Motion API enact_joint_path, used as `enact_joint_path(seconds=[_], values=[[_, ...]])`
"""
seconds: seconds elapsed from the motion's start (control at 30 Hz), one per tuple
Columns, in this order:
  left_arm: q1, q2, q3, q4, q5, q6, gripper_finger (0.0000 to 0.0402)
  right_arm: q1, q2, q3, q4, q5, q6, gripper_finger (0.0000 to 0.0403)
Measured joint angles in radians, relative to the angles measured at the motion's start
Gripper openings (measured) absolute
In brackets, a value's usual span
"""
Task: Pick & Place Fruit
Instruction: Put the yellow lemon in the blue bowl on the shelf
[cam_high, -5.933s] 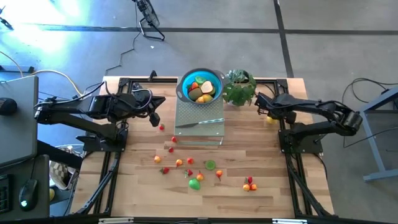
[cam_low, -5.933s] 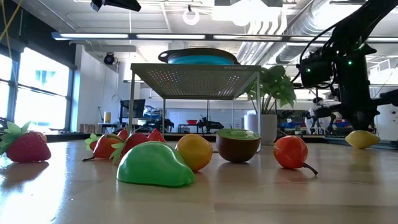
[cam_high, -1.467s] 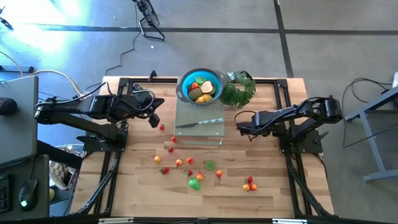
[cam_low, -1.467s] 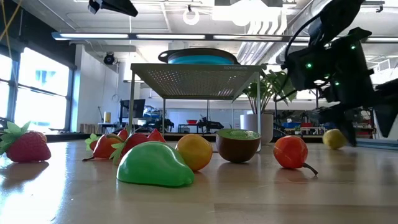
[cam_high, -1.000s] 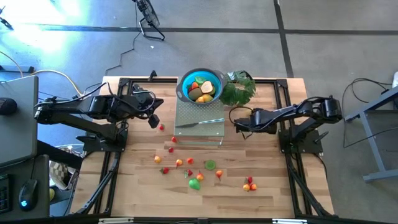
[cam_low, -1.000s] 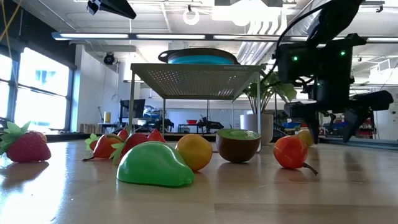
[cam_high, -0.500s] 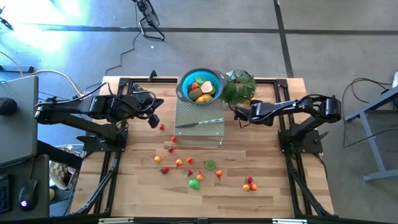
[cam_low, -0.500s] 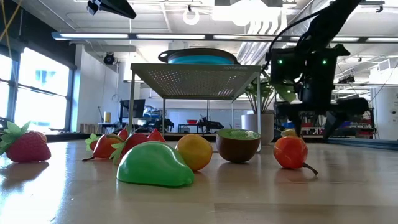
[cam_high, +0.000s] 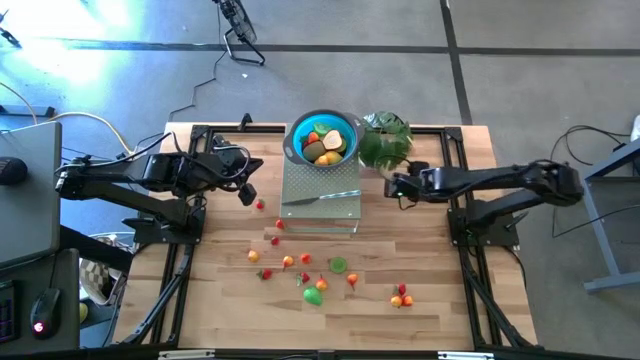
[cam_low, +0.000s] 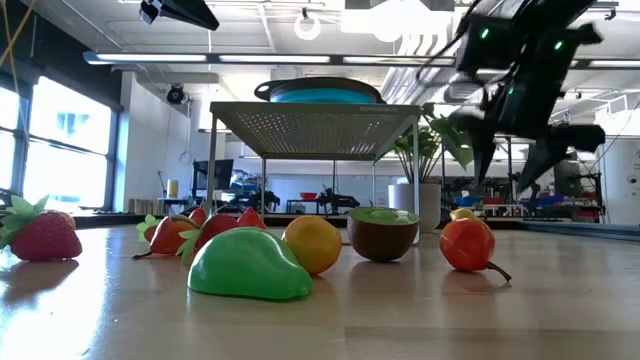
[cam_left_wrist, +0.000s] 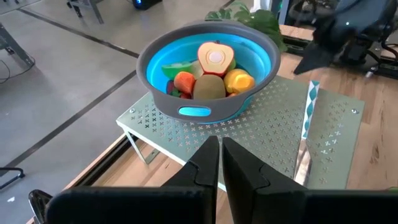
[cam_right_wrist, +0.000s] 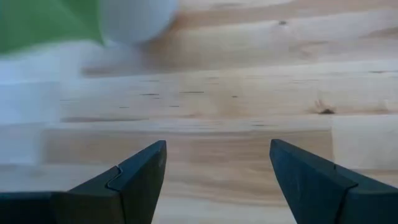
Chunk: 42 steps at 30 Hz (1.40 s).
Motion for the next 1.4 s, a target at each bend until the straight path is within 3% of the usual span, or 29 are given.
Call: enact_joint_path(seconds=[0.17,0.3,0.47,0.63,0.77,1.03,1.4], values=[[0.000,0.000,0.000,0.000,0.000,0.000,0.0014,0.008,-0.148,0.000,0.039,0.017,-0.001,0.0279],[0.000,0.000,0.000,0.000,0.000,0.000,0.0014,0.001,-0.239,0.000,0.122,0.118,-0.004,0.0279],[0.000,0.000,0.000,0.001,-0.001,0.000,0.0014,-0.041,-0.316,0.000,0.255,0.233,-0.043,0.0279],[0.000,0.000,0.000,0.001,-0.001,0.000,0.0014,-0.121,-0.354,0.000,0.427,0.277,-0.139,0.0279],[0.000,0.000,0.000,0.001,-0.003,0.000,0.0014,-0.218,-0.354,0.000,0.561,0.243,-0.217,0.0271],[0.000,0.000,0.000,0.001,-0.003,-0.003,0.0014,-0.372,-0.337,0.000,0.583,0.049,-0.268,0.0230],[0.000,0.000,0.000,0.001,-0.002,-0.003,0.0014,-0.481,-0.296,0.001,0.622,0.000,-0.301,0.0194]])
